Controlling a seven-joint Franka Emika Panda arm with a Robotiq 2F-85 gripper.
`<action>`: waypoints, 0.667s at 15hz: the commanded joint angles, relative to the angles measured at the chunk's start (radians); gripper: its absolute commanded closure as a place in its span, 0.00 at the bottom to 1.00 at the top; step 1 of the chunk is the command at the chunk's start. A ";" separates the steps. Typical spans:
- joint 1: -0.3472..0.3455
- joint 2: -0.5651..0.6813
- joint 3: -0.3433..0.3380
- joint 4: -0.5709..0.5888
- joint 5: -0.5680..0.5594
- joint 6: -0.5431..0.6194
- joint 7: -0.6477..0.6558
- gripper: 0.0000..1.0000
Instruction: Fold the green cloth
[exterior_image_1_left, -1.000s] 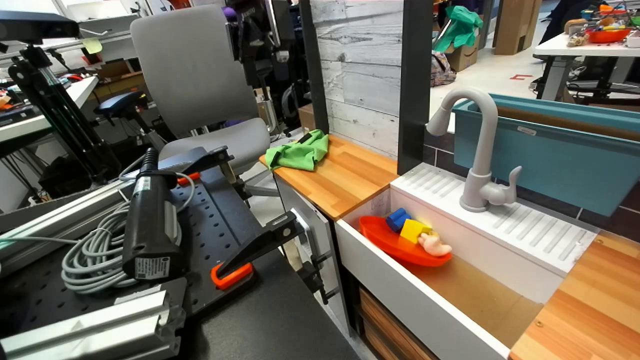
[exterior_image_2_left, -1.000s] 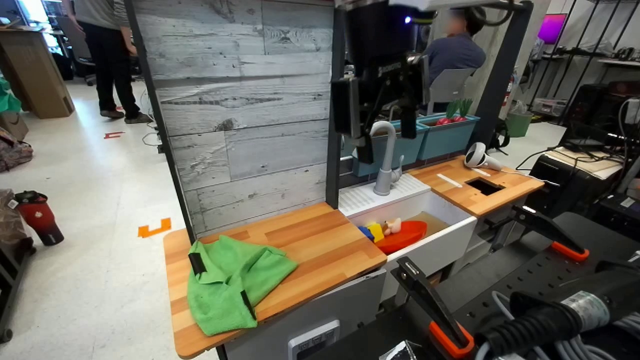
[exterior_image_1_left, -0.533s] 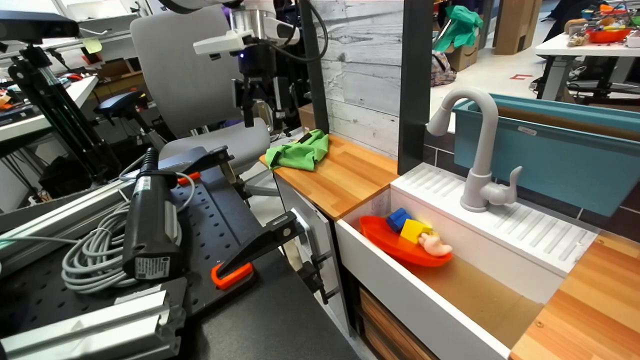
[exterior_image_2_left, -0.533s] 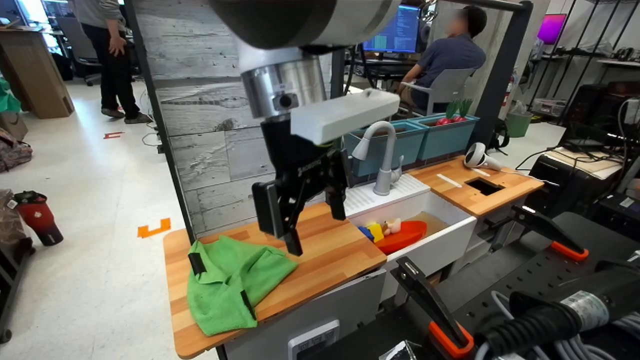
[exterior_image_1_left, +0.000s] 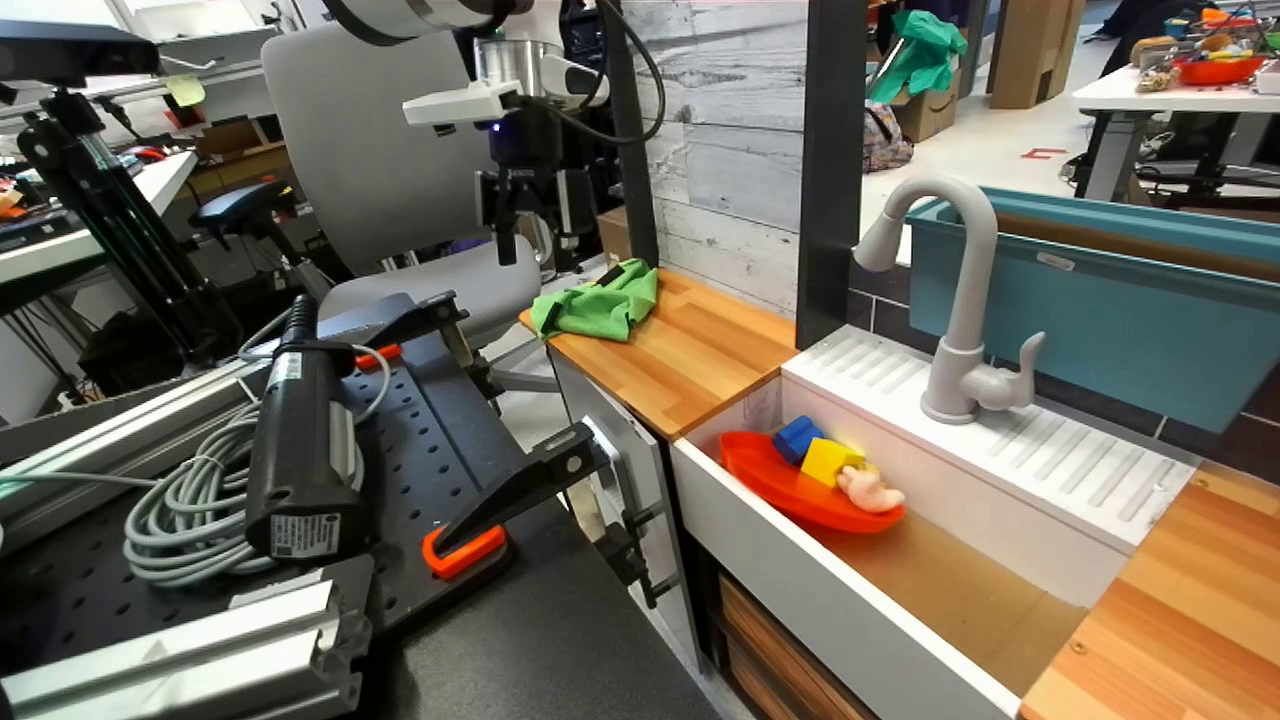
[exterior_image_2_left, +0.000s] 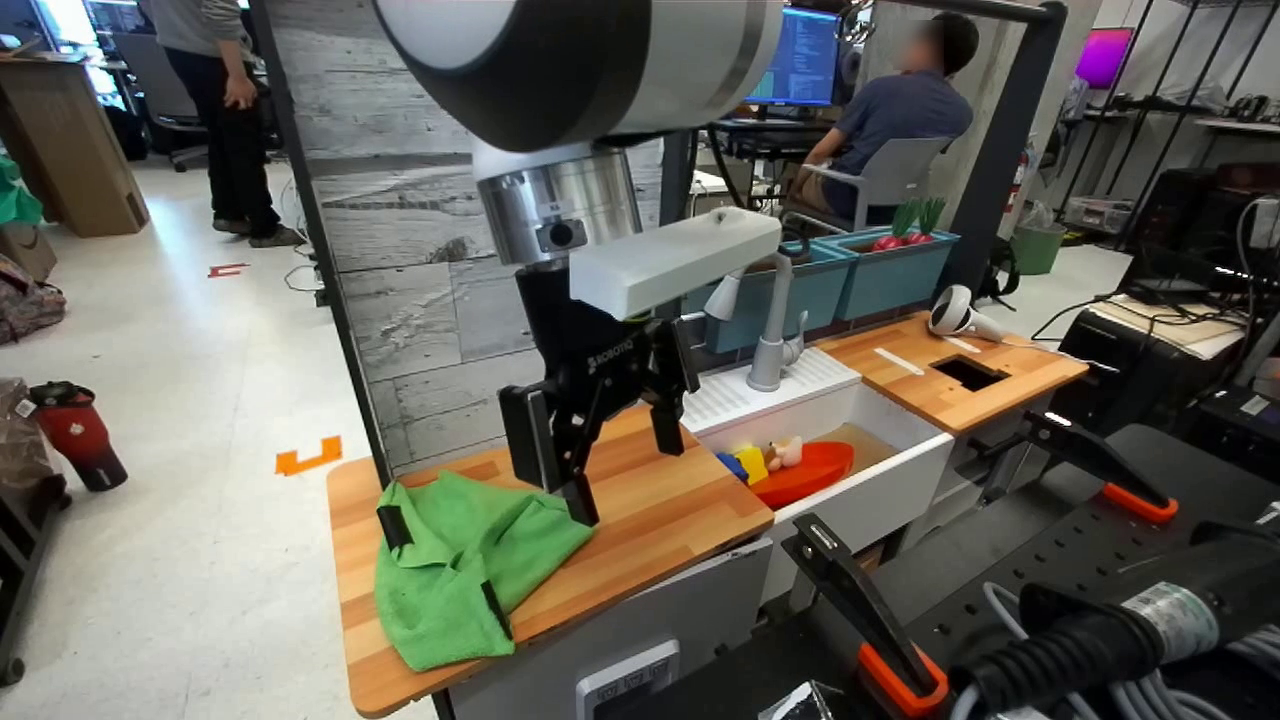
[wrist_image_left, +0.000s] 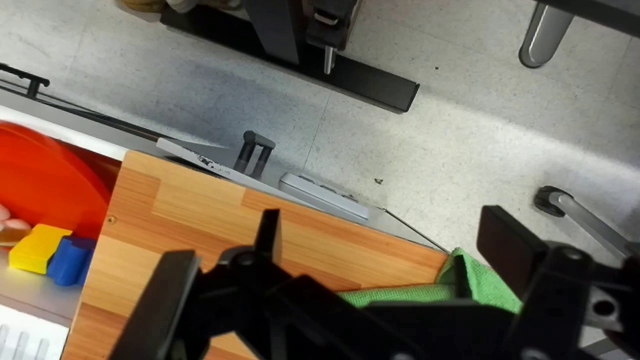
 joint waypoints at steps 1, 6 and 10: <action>0.021 0.047 -0.003 0.054 0.029 0.009 -0.023 0.00; 0.041 0.144 0.018 0.147 0.061 0.038 -0.038 0.00; 0.063 0.232 0.018 0.230 0.079 0.069 -0.040 0.00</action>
